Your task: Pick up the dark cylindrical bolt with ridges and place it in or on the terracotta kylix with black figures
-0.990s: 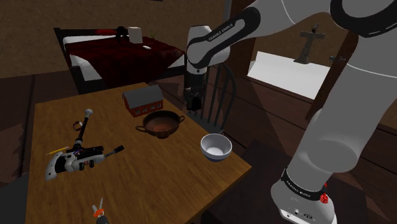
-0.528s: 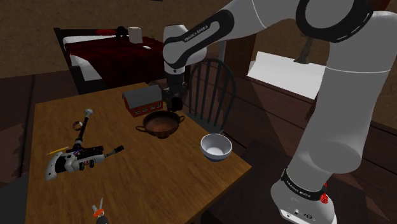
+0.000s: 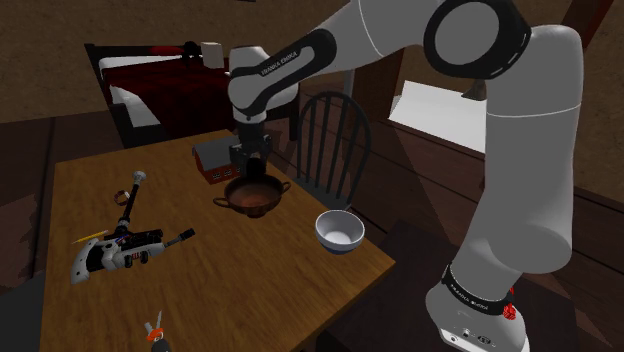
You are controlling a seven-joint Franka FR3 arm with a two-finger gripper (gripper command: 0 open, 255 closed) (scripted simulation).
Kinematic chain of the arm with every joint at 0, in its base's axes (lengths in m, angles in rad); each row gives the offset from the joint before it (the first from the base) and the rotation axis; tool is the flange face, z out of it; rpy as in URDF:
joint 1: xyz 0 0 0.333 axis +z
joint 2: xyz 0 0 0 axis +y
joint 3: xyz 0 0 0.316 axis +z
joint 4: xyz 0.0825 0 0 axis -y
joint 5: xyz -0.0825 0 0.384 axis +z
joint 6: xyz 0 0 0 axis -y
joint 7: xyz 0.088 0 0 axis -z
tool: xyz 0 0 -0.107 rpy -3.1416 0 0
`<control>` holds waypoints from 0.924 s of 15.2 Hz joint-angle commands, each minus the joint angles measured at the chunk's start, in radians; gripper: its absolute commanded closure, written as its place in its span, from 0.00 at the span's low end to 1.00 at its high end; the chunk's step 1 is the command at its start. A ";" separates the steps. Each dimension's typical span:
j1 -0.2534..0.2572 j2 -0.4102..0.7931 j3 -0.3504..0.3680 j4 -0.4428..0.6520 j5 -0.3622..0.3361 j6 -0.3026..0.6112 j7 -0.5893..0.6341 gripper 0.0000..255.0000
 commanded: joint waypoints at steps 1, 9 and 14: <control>0.000 0.012 0.000 -0.007 0.000 0.020 0.001 1.00; 0.001 0.063 0.000 -0.043 -0.001 0.107 -0.001 1.00; 0.001 0.063 0.000 -0.043 -0.001 0.106 -0.001 1.00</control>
